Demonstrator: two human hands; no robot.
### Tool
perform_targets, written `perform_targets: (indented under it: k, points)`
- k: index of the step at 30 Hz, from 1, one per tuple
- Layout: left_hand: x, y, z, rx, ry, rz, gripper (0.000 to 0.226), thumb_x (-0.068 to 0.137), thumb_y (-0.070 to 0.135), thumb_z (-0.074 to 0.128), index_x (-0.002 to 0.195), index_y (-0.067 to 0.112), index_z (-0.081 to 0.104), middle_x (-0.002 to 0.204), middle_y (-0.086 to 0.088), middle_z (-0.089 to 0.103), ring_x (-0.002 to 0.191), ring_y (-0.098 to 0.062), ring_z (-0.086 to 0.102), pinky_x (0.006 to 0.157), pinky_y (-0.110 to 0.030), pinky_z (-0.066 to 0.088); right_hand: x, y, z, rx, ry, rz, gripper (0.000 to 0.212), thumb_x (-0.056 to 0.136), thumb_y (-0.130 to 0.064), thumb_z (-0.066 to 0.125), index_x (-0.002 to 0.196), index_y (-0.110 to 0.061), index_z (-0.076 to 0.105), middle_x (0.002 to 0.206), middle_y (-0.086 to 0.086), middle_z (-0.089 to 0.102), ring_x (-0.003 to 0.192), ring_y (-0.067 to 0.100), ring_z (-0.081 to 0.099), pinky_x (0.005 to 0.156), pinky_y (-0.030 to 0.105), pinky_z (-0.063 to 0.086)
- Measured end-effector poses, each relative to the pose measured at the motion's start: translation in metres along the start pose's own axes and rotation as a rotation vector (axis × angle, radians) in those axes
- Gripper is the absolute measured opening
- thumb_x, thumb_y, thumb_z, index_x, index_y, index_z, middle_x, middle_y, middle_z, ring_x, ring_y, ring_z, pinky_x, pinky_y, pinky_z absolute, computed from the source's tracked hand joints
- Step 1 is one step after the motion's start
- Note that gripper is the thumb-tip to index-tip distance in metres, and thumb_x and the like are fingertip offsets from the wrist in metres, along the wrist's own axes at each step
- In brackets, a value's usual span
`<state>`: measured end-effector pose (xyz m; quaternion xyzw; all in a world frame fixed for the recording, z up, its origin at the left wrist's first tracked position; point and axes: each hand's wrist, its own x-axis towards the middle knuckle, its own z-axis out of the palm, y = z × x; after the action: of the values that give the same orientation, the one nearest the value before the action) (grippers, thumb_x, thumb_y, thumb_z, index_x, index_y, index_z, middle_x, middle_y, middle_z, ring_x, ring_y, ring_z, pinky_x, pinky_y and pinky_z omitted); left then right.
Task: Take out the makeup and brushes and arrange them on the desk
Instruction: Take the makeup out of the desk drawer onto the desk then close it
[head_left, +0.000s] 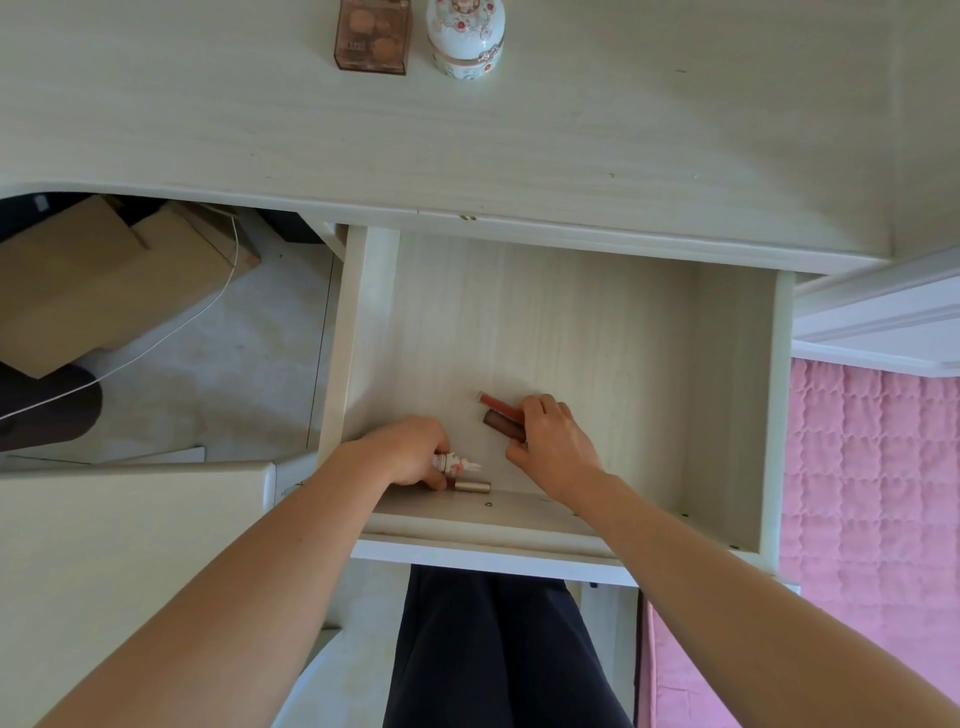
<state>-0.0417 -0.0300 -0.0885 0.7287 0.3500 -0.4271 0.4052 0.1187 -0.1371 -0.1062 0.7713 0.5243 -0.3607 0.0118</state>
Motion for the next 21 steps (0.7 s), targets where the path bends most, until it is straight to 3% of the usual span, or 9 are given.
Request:
perform_targets:
  k: [4, 10, 14, 17, 21]
  points:
    - [-0.006, -0.001, -0.002, -0.071, 0.018, 0.024, 0.018, 0.082, 0.030, 0.071, 0.075, 0.020, 0.058, 0.071, 0.000, 0.054, 0.066, -0.017, 0.050, 0.056, -0.027, 0.034, -0.004, -0.001, -0.010, 0.085, -0.004, 0.035, 0.028, 0.086, -0.023, 0.054, 0.109, -0.009, 0.047, 0.104, 0.006, 0.052, 0.094, 0.021, 0.048, 0.071, 0.029, 0.043]
    - [-0.025, 0.004, -0.004, -0.370, 0.208, 0.067, 0.017, 0.085, 0.029, 0.069, 0.073, 0.023, 0.058, 0.066, 0.004, 0.051, 0.060, -0.010, 0.045, 0.055, -0.025, 0.030, -0.017, -0.002, -0.032, 0.398, -0.066, 0.137, 0.027, 0.088, -0.025, 0.053, 0.110, -0.013, 0.041, 0.092, 0.004, 0.054, 0.072, 0.017, 0.052, 0.057, 0.025, 0.039]
    - [-0.042, 0.010, -0.006, -0.642, 0.318, 0.039, 0.014, 0.087, 0.027, 0.068, 0.091, 0.014, 0.067, 0.071, -0.004, 0.062, 0.061, -0.014, 0.052, 0.058, -0.025, 0.037, -0.033, -0.004, -0.049, 0.566, -0.088, 0.175, 0.023, 0.095, -0.028, 0.047, 0.113, -0.014, 0.041, 0.089, 0.005, 0.058, 0.069, 0.017, 0.055, 0.058, 0.027, 0.045]
    - [-0.055, 0.020, -0.006, -0.816, 0.375, 0.024, 0.014, 0.088, 0.022, 0.066, 0.092, 0.010, 0.068, 0.078, -0.014, 0.068, 0.068, -0.019, 0.060, 0.064, -0.029, 0.044, -0.046, -0.005, -0.060, 0.674, -0.070, 0.217, 0.021, 0.097, -0.027, 0.045, 0.114, -0.015, 0.044, 0.093, 0.006, 0.063, 0.074, 0.018, 0.061, 0.066, 0.032, 0.053]
    - [-0.073, 0.042, -0.008, -1.020, 0.484, 0.014, 0.007, 0.088, 0.017, 0.066, 0.089, 0.011, 0.070, 0.080, -0.009, 0.069, 0.072, -0.018, 0.063, 0.066, -0.027, 0.047, -0.062, -0.008, -0.075, 0.818, -0.026, 0.241, 0.023, 0.096, -0.011, 0.044, 0.119, -0.013, 0.046, 0.093, 0.006, 0.066, 0.068, 0.015, 0.061, 0.058, 0.020, 0.047]
